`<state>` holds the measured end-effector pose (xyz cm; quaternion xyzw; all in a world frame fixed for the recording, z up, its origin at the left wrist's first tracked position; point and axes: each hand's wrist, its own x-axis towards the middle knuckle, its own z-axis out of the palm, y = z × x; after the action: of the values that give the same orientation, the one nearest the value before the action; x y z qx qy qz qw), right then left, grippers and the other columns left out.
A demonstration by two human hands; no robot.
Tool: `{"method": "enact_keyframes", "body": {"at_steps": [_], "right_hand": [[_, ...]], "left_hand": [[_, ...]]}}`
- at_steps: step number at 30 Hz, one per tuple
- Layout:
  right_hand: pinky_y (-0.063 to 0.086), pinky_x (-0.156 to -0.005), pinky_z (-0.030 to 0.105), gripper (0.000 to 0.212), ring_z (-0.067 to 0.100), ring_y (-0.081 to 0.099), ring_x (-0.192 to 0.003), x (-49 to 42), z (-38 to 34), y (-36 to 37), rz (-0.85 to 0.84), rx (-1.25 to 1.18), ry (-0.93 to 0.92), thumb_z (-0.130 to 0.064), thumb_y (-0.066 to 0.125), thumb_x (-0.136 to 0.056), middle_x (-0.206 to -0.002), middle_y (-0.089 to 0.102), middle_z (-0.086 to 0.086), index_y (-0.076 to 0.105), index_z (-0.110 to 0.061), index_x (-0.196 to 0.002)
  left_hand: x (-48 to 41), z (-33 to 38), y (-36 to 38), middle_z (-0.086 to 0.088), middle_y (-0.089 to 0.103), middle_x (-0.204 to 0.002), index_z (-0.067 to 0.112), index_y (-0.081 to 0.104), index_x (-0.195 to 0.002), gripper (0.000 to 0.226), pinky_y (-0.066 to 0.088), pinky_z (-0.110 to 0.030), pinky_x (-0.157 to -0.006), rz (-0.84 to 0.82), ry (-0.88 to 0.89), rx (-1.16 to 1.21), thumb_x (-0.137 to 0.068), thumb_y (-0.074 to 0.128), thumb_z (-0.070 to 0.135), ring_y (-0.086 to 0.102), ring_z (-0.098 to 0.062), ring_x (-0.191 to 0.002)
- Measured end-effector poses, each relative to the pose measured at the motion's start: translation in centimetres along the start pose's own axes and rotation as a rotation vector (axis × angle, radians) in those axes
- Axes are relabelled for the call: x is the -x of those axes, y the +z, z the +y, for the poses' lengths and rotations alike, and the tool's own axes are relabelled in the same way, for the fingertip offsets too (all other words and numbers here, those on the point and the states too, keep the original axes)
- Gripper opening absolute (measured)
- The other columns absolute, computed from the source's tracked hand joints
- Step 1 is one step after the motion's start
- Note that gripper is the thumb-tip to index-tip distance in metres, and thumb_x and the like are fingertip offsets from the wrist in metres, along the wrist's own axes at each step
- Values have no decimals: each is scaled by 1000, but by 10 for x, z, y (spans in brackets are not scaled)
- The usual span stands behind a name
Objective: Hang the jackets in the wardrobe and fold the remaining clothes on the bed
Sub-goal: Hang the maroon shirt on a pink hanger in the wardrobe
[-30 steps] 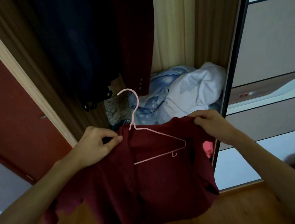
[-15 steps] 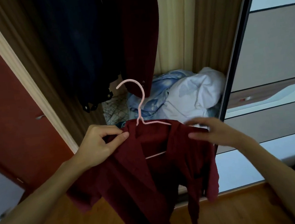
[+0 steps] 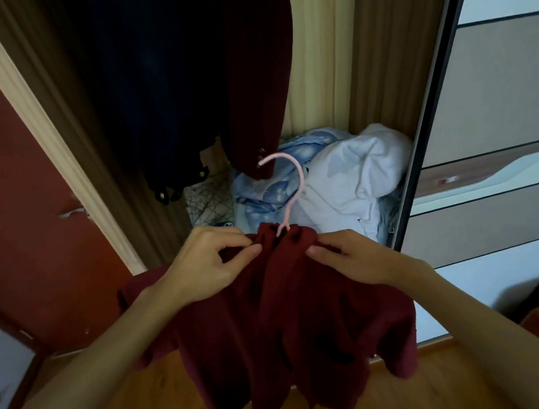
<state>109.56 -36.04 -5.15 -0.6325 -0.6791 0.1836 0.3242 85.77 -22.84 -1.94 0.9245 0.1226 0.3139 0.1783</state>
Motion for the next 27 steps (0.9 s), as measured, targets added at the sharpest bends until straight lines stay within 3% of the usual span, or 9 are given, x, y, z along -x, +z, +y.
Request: {"method": "enact_keyframes", "body": {"at_steps": [3,8,11,13,17,20,23,25,27], "right_hand": [[40,-61,21,36,2,48,-57,14,8,-16,-13,19,142,-49,53,-94,-62,53,-11,56,-23,-69],[25,-55,26,48,10,30,-56,23,-15,-20,20,-174,201,-45,51,-94,-61,29,-2,35,-13,-61],[33,-62,34,63,21,39,-62,16,-38,-28,92,-371,251,-51,57,-90,-62,44,14,48,7,-68],[47,-72,39,59,29,58,-71,13,-50,-45,184,-519,350,-49,65,-86,-82,67,30,66,10,-86],[57,-90,37,42,28,71,-91,9,-69,-101,354,-886,495,-37,62,-93,-104,73,22,71,3,-103],[38,-113,46,39,31,56,-112,-2,-77,-142,357,-1008,452,-35,62,-91,-118,59,23,60,-4,-116],[56,-90,45,38,30,70,-90,-21,-84,-170,343,-1007,448,-20,58,-88,-111,68,24,67,6,-114],[60,-84,42,30,28,73,-79,-37,-88,-188,372,-858,416,-13,56,-91,-104,70,26,69,6,-111],[55,-95,44,27,29,72,-89,-54,-83,-210,445,-600,368,-21,61,-90,-106,73,21,75,-2,-105]], "left_hand": [[-1,-9,-15,18,66,-74,14,78,-80,23,46,-22,-64,99,-33,46,-92,66,29,65,-3,-67],[-10,-11,-17,20,62,-75,15,76,-81,24,46,-24,-62,-1,89,-25,-95,64,31,61,0,-68],[-29,-5,-4,15,66,-86,20,73,-84,28,51,-33,-67,-57,154,-217,-95,56,39,60,-6,-80],[-48,-3,3,11,67,-108,20,74,-87,31,52,-37,-82,13,82,-234,-93,53,41,58,-12,-99],[-97,17,18,-9,58,-134,13,76,-98,36,35,-35,-110,141,-108,-154,-97,50,39,49,-27,-126],[-137,48,21,-1,69,-106,7,71,-93,55,43,-27,-92,92,-225,143,-103,37,49,60,-12,-96],[-180,66,28,10,66,-76,16,67,-85,55,39,-15,-64,46,-230,334,-94,41,65,56,1,-67],[-210,68,37,6,70,-74,21,69,-91,41,45,-16,-63,138,-177,391,-91,55,60,62,0,-66],[-245,65,46,5,74,-86,23,70,-98,36,57,-28,-79,195,-191,529,-88,62,56,69,-4,-78]]}}
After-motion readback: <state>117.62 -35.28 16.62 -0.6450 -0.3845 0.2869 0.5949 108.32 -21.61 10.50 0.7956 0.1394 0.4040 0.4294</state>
